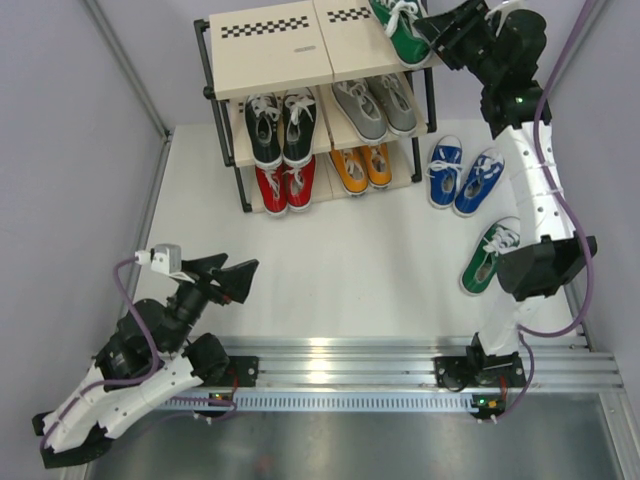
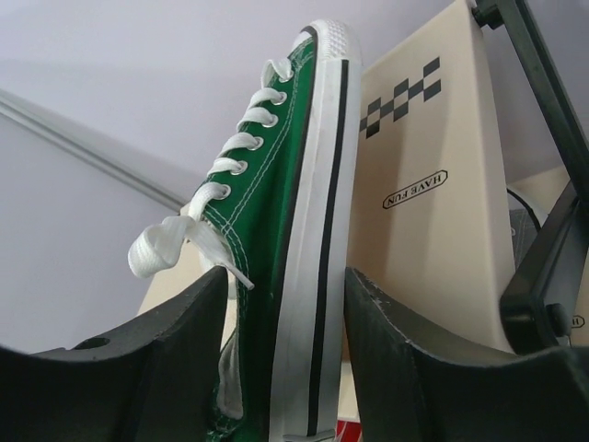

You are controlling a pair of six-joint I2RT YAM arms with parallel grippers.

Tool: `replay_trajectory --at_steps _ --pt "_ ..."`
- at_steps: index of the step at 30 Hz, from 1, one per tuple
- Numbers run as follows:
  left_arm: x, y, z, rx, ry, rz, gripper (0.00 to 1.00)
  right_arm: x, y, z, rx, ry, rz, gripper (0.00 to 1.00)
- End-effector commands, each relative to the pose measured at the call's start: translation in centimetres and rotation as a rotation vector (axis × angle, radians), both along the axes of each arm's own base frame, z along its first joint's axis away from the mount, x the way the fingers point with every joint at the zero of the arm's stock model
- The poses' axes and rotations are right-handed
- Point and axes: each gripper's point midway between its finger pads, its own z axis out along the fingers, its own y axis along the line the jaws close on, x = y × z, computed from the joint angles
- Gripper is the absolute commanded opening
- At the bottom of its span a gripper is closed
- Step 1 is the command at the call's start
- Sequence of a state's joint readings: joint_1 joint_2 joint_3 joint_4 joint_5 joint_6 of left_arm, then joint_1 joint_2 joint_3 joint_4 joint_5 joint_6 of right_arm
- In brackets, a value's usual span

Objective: Place and organize the shoes onto the shoe shelf
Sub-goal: Place the shoe at the shoe shelf.

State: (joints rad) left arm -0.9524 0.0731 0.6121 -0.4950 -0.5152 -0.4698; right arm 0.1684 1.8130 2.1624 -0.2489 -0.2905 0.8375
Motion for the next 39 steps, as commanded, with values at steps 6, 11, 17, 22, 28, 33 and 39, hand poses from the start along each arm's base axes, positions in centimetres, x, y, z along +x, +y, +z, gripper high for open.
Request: replay_trajectory --at_steps 6,11,17,22,28,33,39 --pt "0.1 0.4 0.1 -0.017 -0.01 0.018 0.98 -5.3 -1.5 9.4 -0.023 -0.265 -0.047 0.63" --pt "0.0 0.4 0.1 -0.017 -0.01 0.015 0.99 -5.5 -1.8 9.2 -0.056 -0.274 -0.065 0.74" --pt "0.1 0.4 0.1 -0.014 -0.01 0.017 0.98 -5.5 -2.0 8.9 -0.097 -0.288 -0.072 0.82" --pt "0.0 0.4 0.1 -0.016 -0.009 0.015 0.99 -4.9 -2.3 7.9 -0.149 -0.287 -0.097 0.87" --pt "0.0 0.3 0.1 -0.016 -0.008 0.014 0.98 -4.2 -2.3 7.0 -0.192 -0.289 -0.106 0.91" --pt "0.0 0.4 0.1 -0.015 -0.01 0.015 0.98 -4.2 -2.2 7.2 -0.226 -0.32 -0.099 0.94" --pt "0.0 0.4 0.1 -0.017 -0.011 0.015 0.98 -5.6 -3.4 7.9 -0.387 -0.389 -0.144 0.93"
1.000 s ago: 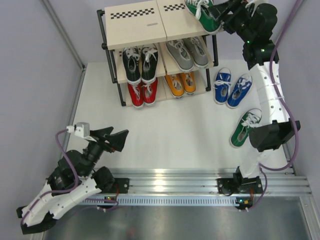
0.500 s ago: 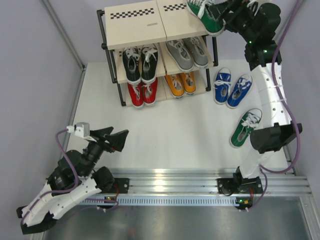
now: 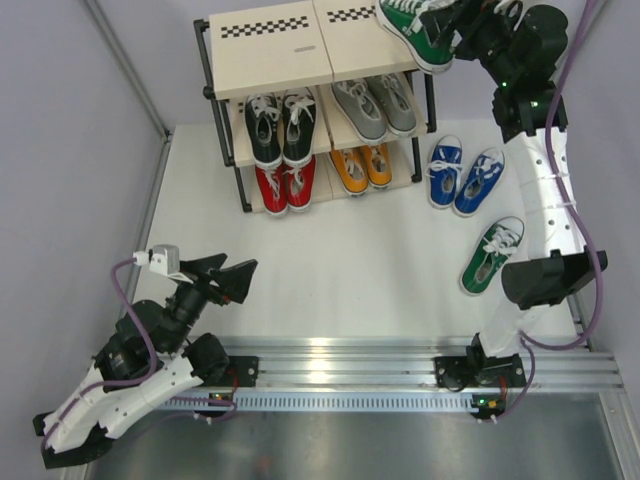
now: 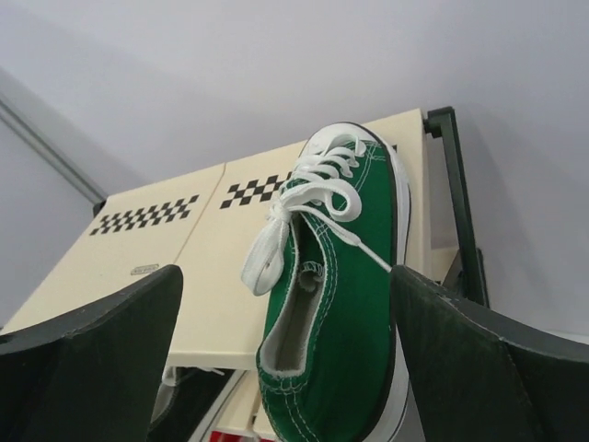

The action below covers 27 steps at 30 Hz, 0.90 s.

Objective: Place and organize the shoes onto the shoe shelf
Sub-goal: Place the shoe at the shoe shelf.

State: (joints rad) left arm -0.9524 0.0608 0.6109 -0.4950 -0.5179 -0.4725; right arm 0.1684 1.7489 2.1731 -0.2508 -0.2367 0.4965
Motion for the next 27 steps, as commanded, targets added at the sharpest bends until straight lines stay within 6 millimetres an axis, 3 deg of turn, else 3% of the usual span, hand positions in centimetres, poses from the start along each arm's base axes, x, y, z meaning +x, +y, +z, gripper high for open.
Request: replay_trajectory --at_steps 1,5,9,16,24,27 --pt "0.1 0.2 0.0 -0.004 -0.007 0.01 0.98 -4.1 -1.2 5.0 -0.14 -0.188 -0.034 0.93" --pt "0.0 0.1 0.0 -0.006 -0.007 0.007 0.98 -5.9 -1.2 4.4 -0.313 -0.26 -0.01 0.91" --pt "0.0 0.1 0.0 -0.007 -0.008 0.002 0.99 -5.1 -1.7 1.6 -0.415 -0.218 -0.014 0.84" --pt "-0.1 0.1 0.1 -0.008 -0.011 -0.001 0.98 -3.7 -1.6 -0.9 -0.455 -0.159 -0.003 0.7" --pt "-0.2 0.2 0.2 -0.016 -0.015 -0.004 0.98 -3.1 -1.0 -1.4 -0.487 -0.156 0.018 0.51" --pt "-0.2 0.2 0.2 -0.017 -0.016 -0.004 0.99 -2.7 -0.3 -1.4 -0.478 -0.146 0.035 0.39"
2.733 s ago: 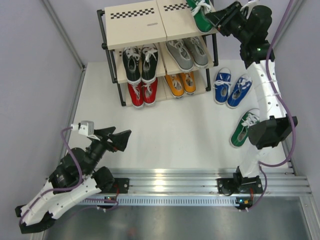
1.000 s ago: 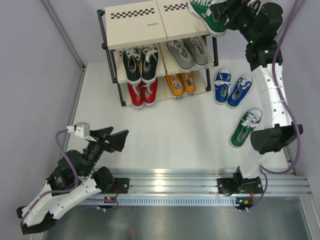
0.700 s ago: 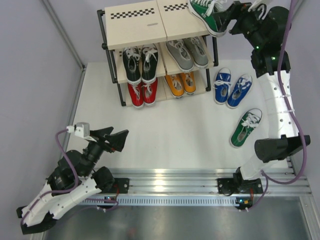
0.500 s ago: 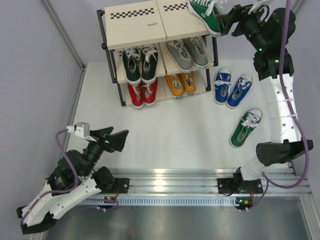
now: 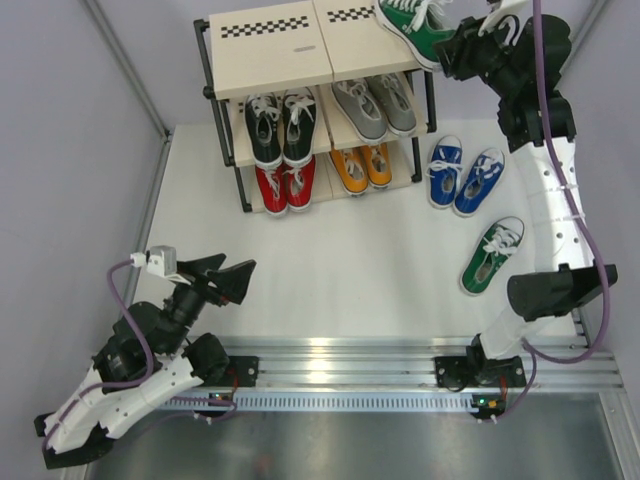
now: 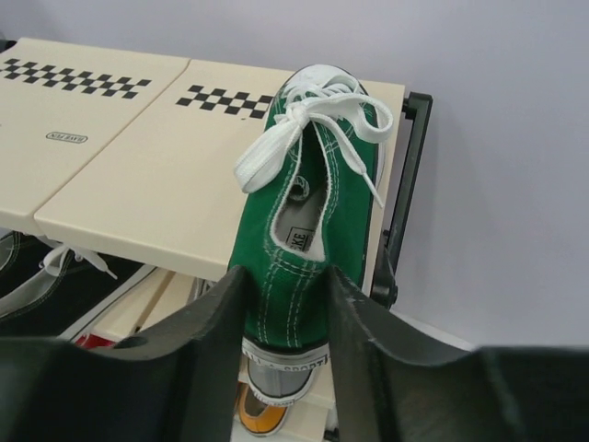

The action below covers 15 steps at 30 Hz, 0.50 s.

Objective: Place and organize the shoes onto the shoe shelf
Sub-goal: Place the shoe at the shoe shelf.

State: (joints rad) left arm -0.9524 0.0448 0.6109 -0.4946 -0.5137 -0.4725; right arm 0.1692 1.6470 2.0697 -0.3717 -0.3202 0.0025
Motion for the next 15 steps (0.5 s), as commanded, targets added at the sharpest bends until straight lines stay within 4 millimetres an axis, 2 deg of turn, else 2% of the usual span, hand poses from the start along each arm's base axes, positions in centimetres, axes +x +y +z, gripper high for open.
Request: replay_trajectory --at_steps 1,9,11,15 --pt "0.0 0.0 -0.1 -0.004 -0.006 0.0 0.98 0.0 0.9 1.9 -0.005 -0.047 0.022 0.33" --pt "0.0 0.1 0.0 -0.005 -0.01 0.002 0.98 0.4 4.0 3.1 0.043 -0.068 0.033 0.16" --pt "-0.1 0.1 0.0 -0.006 -0.009 0.0 0.98 0.5 4.7 3.2 0.044 -0.076 0.028 0.15" --pt "-0.1 0.1 0.0 -0.006 -0.013 -0.001 0.98 1.2 4.9 2.7 0.047 -0.069 -0.007 0.15"
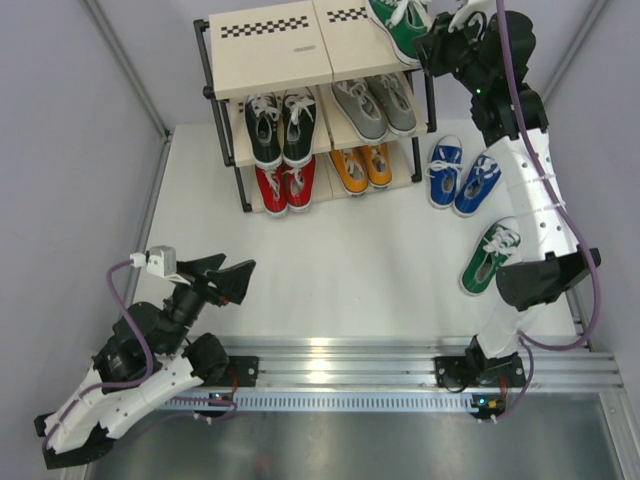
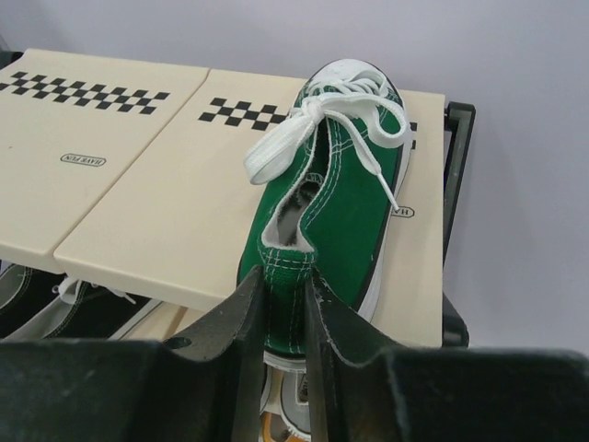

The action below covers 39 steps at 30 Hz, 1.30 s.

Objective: Place and organize the shoes onto the shoe shelf
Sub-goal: Place the shoe at the shoe shelf, then pick up the shoe at the center of the board.

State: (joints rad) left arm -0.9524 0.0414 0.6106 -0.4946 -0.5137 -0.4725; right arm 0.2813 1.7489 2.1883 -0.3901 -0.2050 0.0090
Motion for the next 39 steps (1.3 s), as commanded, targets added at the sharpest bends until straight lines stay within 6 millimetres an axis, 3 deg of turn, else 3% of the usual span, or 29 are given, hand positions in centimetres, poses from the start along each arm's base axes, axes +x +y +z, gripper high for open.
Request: replay_trajectory --at_steps 1,3,6,9,12,14,18,19,20,21,22,24,26,27,28,31,33,34,35,39 --pt "0.0 0.1 0.0 -0.002 -0.01 0.001 0.98 -0.2 0.8 2.7 0.034 -0.076 -0.005 0.16" --pt "0.0 0.0 0.0 -0.004 -0.009 -0.001 0.98 -0.1 0.9 2.5 0.033 -0.076 0.002 0.21" --pt "-0.1 0.0 0.0 -0.003 -0.011 -0.003 0.98 -0.5 1.0 2.7 0.027 -0.085 0.017 0.42" --pt "-0.1 0.1 0.1 -0.007 -0.012 -0.003 0.98 -1.7 0.2 3.8 -0.008 -0.127 0.011 0.7" --pt "-0.1 0.1 0.1 -0.01 -0.012 -0.003 0.98 -3.9 -1.4 5.2 -0.042 -0.168 -0.004 0.86" --pt "-0.1 0.0 0.0 -0.009 -0.01 -0.004 0.98 -6.2 -2.9 6.3 -0.091 -0.208 -0.019 0.91" --pt "-0.1 0.0 0.0 -0.003 -0.011 -0.006 0.98 -11.1 -4.9 5.1 -0.212 -0.22 0.065 0.99" --pt "0.0 0.0 -0.1 -0.001 -0.009 -0.004 0.98 -12.9 -5.7 3.5 -0.241 -0.186 0.075 0.99" --pt "0.0 0.0 -0.2 0.002 -0.007 -0.003 0.99 -13.4 -7.4 2.3 -0.285 -0.173 0.055 0.99" --pt "0.0 -0.1 -0.3 0.008 -0.004 -0.001 0.98 -14.3 -7.9 1.2 -0.307 -0.155 0.073 0.99" --pt "0.2 -0.2 -0.4 0.014 0.0 0.001 0.98 -15.8 -8.7 -2.0 -0.333 -0.082 0.081 0.99" --pt "0.2 -0.3 -0.5 0.022 0.005 -0.001 0.98 -16.5 -11.4 -5.3 -0.413 -0.022 0.044 0.99" --pt "0.4 -0.8 -0.9 0.046 0.02 -0.012 0.99 -18.1 -13.7 -10.2 -0.464 0.1 0.018 1.0" --pt "0.4 -1.0 -1.1 0.059 0.026 -0.018 0.98 -18.4 -14.6 -11.6 -0.466 0.141 -0.007 0.99" --pt "0.4 -1.5 -1.4 0.071 0.036 -0.033 0.98 -18.8 -15.6 -14.2 -0.459 0.209 -0.034 0.99" --pt "0.4 -2.3 -1.9 0.1 0.05 -0.064 0.98 -19.3 -21.1 -20.1 -0.383 0.406 -0.219 0.98" --pt "0.4 -2.5 -2.0 0.109 0.056 -0.069 0.98 -19.5 -23.5 -22.8 -0.351 0.495 -0.303 0.95" --pt "0.5 -2.7 -2.2 0.115 0.061 -0.075 0.98 -19.7 -24.5 -25.8 -0.317 0.578 -0.325 0.94" --pt "0.4 -2.8 -2.3 0.12 0.063 -0.081 0.98 -20.2 -25.8 -27.3 -0.297 0.622 -0.354 0.93" --pt "0.4 -3.1 -2.5 0.129 0.069 -0.095 0.98 -21.0 -28.0 -34.7 -0.241 0.795 -0.361 0.89"
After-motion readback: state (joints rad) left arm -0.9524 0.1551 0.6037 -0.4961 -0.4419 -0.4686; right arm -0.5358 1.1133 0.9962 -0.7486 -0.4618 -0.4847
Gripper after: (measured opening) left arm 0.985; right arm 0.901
